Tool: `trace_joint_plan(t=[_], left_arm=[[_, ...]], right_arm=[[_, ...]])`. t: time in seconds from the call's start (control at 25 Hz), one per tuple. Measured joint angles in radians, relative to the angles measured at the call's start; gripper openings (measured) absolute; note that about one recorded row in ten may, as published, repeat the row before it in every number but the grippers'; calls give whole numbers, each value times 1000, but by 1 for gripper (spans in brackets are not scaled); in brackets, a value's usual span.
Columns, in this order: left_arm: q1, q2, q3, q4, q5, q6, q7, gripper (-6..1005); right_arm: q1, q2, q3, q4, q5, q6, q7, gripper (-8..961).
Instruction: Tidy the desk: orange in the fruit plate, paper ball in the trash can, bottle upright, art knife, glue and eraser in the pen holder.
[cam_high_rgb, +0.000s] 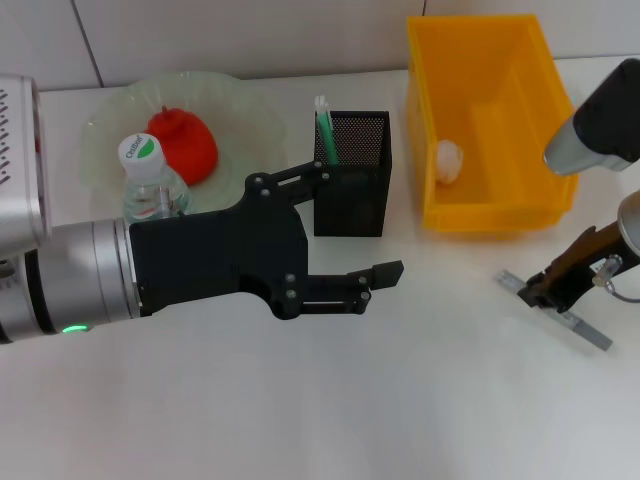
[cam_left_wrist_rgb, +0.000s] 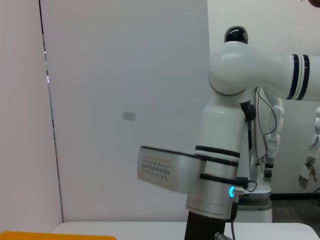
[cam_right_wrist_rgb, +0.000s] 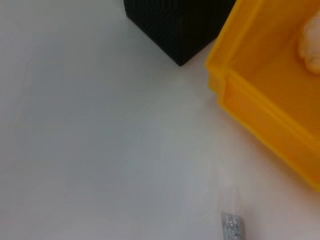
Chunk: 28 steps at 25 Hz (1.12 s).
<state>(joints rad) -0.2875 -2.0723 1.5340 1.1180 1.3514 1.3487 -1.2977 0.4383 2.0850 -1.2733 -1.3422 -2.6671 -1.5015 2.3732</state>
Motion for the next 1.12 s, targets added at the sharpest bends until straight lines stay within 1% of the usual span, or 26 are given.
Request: trace_joint_plan(t=[0.16, 0.2, 0.24, 0.36, 0.48, 0.6, 0.76, 0.8, 0.84, 0.88, 1.0, 1.12], left_arm=[[1, 0, 0, 0, 0, 1, 0, 862], [2, 0, 0, 0, 0, 1, 0, 862], [2, 0, 0, 0, 0, 1, 0, 862], [3, 0, 0, 0, -1, 2, 0, 863], [4, -1, 0, 0, -2, 3, 0, 863], [4, -2, 0, 0, -3, 3, 0, 863], [3, -3, 0, -6, -6, 4, 1, 862], [2, -3, 5, -12, -17, 5, 9, 862], [3, -3, 9, -14, -21, 5, 13, 862], [3, -3, 10, -14, -23, 5, 14, 862], [5, -2, 16, -20, -36, 5, 25, 862], [6, -1, 15, -24, -39, 3, 26, 862]], right_arm=[[-18, 1, -1, -91, 15, -30, 17, 128], [-26, 1, 5, -139, 32, -41, 22, 128], [-26, 1, 5, -139, 32, -41, 22, 129], [-34, 1, 9, -209, 53, -49, 29, 127], [-43, 3, 14, -287, 85, -37, 32, 122], [-52, 3, 36, -352, 152, -3, 31, 119], [-80, 3, 72, -405, 322, 87, -42, 117], [-97, 3, 92, -409, 423, 128, -109, 117], [-97, 3, 92, -409, 423, 128, -109, 116], [-105, 3, 104, -408, 475, 146, -141, 116], [-126, 1, 146, -382, 625, 178, -247, 115], [-150, 0, 193, -311, 812, 188, -395, 115]])
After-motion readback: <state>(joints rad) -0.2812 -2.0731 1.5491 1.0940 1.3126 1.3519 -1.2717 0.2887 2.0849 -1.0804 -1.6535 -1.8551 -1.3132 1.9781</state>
